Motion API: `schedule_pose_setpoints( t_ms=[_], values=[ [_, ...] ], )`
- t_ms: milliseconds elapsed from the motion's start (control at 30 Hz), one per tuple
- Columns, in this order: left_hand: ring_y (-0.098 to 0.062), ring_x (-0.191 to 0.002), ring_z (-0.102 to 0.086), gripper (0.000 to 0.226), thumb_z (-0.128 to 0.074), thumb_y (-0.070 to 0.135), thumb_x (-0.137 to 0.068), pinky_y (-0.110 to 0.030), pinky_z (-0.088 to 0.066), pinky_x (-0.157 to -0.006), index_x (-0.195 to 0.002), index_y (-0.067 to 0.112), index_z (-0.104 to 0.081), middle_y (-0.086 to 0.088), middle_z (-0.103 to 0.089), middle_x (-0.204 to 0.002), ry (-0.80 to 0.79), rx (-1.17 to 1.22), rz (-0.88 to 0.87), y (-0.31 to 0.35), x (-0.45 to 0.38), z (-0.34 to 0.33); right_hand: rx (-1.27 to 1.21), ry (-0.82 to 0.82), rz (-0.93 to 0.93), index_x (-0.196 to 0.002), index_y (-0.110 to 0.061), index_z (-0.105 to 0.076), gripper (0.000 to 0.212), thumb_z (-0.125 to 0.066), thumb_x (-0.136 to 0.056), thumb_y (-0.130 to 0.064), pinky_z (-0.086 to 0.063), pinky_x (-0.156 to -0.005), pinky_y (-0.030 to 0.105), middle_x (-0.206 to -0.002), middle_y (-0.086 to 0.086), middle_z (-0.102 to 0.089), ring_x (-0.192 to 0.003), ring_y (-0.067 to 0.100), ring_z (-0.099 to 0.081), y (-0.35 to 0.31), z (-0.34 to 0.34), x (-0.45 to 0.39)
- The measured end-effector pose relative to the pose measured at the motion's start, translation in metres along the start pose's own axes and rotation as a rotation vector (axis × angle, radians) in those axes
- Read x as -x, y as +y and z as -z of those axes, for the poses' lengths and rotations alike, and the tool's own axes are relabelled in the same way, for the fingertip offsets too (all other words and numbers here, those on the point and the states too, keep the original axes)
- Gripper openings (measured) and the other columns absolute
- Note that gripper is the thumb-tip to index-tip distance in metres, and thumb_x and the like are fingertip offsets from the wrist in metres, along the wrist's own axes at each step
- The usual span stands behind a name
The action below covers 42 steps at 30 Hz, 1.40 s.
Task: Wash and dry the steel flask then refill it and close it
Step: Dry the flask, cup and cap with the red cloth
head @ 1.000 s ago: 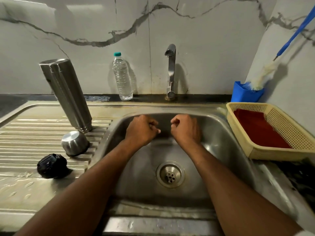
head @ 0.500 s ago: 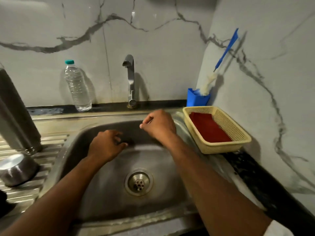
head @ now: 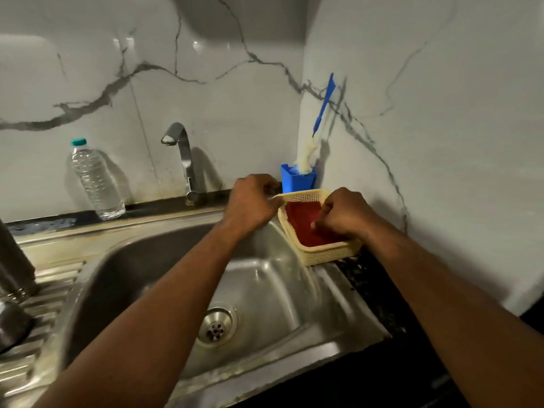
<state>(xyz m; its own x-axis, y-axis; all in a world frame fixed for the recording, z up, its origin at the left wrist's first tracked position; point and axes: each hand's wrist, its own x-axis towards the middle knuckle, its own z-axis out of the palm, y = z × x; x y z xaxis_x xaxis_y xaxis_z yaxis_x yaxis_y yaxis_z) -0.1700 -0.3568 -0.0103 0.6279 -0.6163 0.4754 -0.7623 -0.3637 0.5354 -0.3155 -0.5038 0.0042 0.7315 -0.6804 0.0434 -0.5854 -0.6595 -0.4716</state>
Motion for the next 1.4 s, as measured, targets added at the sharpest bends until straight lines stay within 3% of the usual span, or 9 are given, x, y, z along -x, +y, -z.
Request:
schedule_pose_setpoints(
  t_ms=[167,267,467,667,867,1067,1200,1300,1400],
  values=[
    [-0.025,-0.114,-0.067,0.039,-0.076,0.027,-0.091,-0.037,-0.055,-0.095,-0.128,0.016,-0.071,-0.007,-0.072,-0.124,-0.29,-0.285,-0.073,0.032,-0.047,-0.057,0.106,0.063,0.033,-0.112,-0.014,-0.069,0.047,-0.088,-0.076,-0.038,-0.044,-0.071,0.028,-0.109,0.009,-0.072,-0.099,0.027,-0.068,0.016,-0.015,0.002],
    [-0.028,-0.107,-0.068,0.029,-0.072,0.029,-0.095,-0.043,-0.057,-0.09,-0.119,0.015,-0.067,-0.008,-0.07,-0.116,-0.452,-0.529,-0.106,0.033,-0.058,-0.078,0.105,0.091,0.045,-0.109,-0.013,-0.068,0.045,-0.087,-0.077,-0.037,-0.049,-0.074,0.03,-0.107,0.007,-0.071,-0.099,0.027,-0.068,0.023,-0.02,-0.002],
    [-0.021,-0.095,-0.058,0.017,-0.058,0.037,-0.103,-0.046,-0.046,-0.1,-0.098,0.021,-0.056,0.0,-0.058,-0.095,-0.483,-0.766,-0.204,0.043,-0.069,-0.092,0.129,0.129,0.075,-0.107,-0.014,-0.069,0.043,-0.089,-0.075,-0.034,-0.05,-0.077,0.029,-0.104,0.007,-0.072,-0.1,0.026,-0.069,0.027,-0.028,-0.006],
    [-0.02,-0.094,-0.062,0.027,-0.048,0.036,-0.106,-0.049,-0.039,-0.106,-0.098,0.019,-0.068,0.003,-0.065,-0.092,-0.532,-0.629,-0.07,0.036,-0.07,-0.108,0.107,0.199,0.056,-0.105,-0.014,-0.07,0.035,-0.087,-0.078,-0.03,-0.05,-0.072,0.028,-0.102,0.007,-0.073,-0.095,0.025,-0.07,0.028,-0.035,-0.006],
    [-0.021,-0.094,-0.059,0.038,-0.05,0.052,-0.105,-0.048,-0.042,-0.102,-0.079,0.025,-0.053,0.004,-0.056,-0.083,-0.51,-0.601,-0.038,0.037,-0.073,-0.104,0.099,0.231,0.06,-0.106,-0.014,-0.069,0.036,-0.084,-0.08,-0.033,-0.056,-0.083,0.034,-0.106,0.008,-0.073,-0.101,0.027,-0.07,0.029,-0.037,-0.006],
    [-0.022,-0.111,-0.06,0.027,-0.07,0.042,-0.096,-0.046,-0.042,-0.103,-0.114,0.021,-0.068,-0.001,-0.068,-0.109,-0.436,-0.556,-0.09,0.037,-0.07,-0.08,0.042,0.242,0.059,-0.098,-0.014,-0.069,0.035,-0.088,-0.077,-0.034,-0.052,-0.071,0.029,-0.099,0.006,-0.073,-0.091,0.026,-0.07,0.029,-0.036,-0.003],
    [-0.019,-0.112,-0.059,0.03,-0.076,0.037,-0.094,-0.039,-0.041,-0.098,-0.117,0.021,-0.064,-0.002,-0.067,-0.12,-0.382,-0.346,-0.034,0.044,-0.07,-0.058,-0.031,0.243,0.075,-0.097,-0.016,-0.07,0.039,-0.093,-0.07,-0.033,-0.061,-0.077,0.035,-0.098,0.005,-0.074,-0.089,0.025,-0.072,0.028,-0.031,0.003],
    [-0.024,-0.12,-0.059,0.035,-0.079,0.035,-0.093,-0.049,-0.045,-0.109,-0.121,0.022,-0.064,-0.003,-0.065,-0.127,-0.3,-0.201,-0.001,0.056,-0.07,-0.037,-0.056,0.285,0.135,-0.103,-0.013,-0.071,0.049,-0.095,-0.068,-0.037,-0.056,-0.073,0.03,-0.1,0.006,-0.075,-0.091,0.024,-0.072,0.029,-0.015,0.004],
    [-0.023,-0.114,-0.063,0.027,-0.082,0.025,-0.09,-0.052,-0.053,-0.104,-0.111,0.023,-0.065,-0.001,-0.068,-0.12,-0.267,-0.015,-0.024,0.065,-0.069,-0.005,-0.259,0.399,0.139,-0.121,-0.012,-0.064,0.074,-0.096,-0.064,-0.045,-0.056,-0.077,0.032,-0.107,0.007,-0.074,-0.094,0.024,-0.071,0.027,0.007,0.001]
  ],
)
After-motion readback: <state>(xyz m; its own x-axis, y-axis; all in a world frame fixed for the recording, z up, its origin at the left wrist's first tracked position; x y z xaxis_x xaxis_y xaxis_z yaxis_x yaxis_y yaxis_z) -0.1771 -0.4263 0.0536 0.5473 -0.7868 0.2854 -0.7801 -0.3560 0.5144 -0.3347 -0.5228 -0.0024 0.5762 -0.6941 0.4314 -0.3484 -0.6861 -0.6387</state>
